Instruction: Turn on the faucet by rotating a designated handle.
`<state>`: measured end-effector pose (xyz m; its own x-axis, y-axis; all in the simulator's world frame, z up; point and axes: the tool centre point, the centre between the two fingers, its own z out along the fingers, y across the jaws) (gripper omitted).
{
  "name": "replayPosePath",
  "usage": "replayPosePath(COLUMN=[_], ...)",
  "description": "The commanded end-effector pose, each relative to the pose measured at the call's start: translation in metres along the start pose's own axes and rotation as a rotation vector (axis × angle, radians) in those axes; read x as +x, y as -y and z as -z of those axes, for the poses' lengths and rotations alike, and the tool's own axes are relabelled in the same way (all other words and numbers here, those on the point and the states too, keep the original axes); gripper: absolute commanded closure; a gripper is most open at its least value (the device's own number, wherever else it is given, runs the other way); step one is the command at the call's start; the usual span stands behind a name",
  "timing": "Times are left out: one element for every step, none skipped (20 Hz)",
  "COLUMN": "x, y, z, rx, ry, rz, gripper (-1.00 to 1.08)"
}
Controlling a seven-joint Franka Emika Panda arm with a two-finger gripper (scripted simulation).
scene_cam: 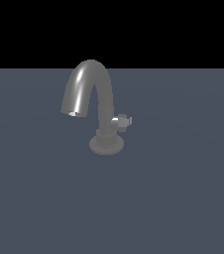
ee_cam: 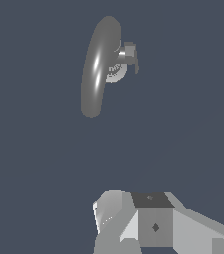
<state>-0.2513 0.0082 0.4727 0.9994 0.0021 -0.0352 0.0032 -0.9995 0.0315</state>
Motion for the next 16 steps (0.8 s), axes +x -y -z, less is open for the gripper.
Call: replayPosePath(x=[0.0,0.0,0.0,0.001,0.002,0.003,0.004,0.005,0.007,0.009,0.011,0.014,0.016,0.019,0.022,0.026], y=[0.0,0.0,0.0,0.0,0.001,0.001,0.001,0.002,0.002,0.003,0.003,0.004,0.004,0.005,0.006,0.007], z=[0.0,0.0,0.0,0.0,0.0,0.0,0.0,0.0,0.0,0.0,0.0,0.0,0.0,0.0,0.0,0.0], rx=[0.0,0.0,0.001,0.002,0.004,0.006,0.008,0.011,0.015,0.019,0.023,0.028,0.034,0.04,0.046,0.053], ry=[0.0,0.0,0.002,0.004,0.006,0.01,0.014,0.02,0.026,0.032,0.04,0.048,0.058,0.068,0.079,0.091], rz=[0.0,0.0,-0.002,-0.003,-0.006,-0.01,-0.014,-0.019,-0.025,-0.032,-0.039,-0.047,-0.057,-0.066,-0.077,-0.089], gripper=[1.08,1.08,1.08,1.08,1.08,1.08,1.08,1.08,1.08,1.08,1.08,1.08,1.08,1.08,1.08,1.08])
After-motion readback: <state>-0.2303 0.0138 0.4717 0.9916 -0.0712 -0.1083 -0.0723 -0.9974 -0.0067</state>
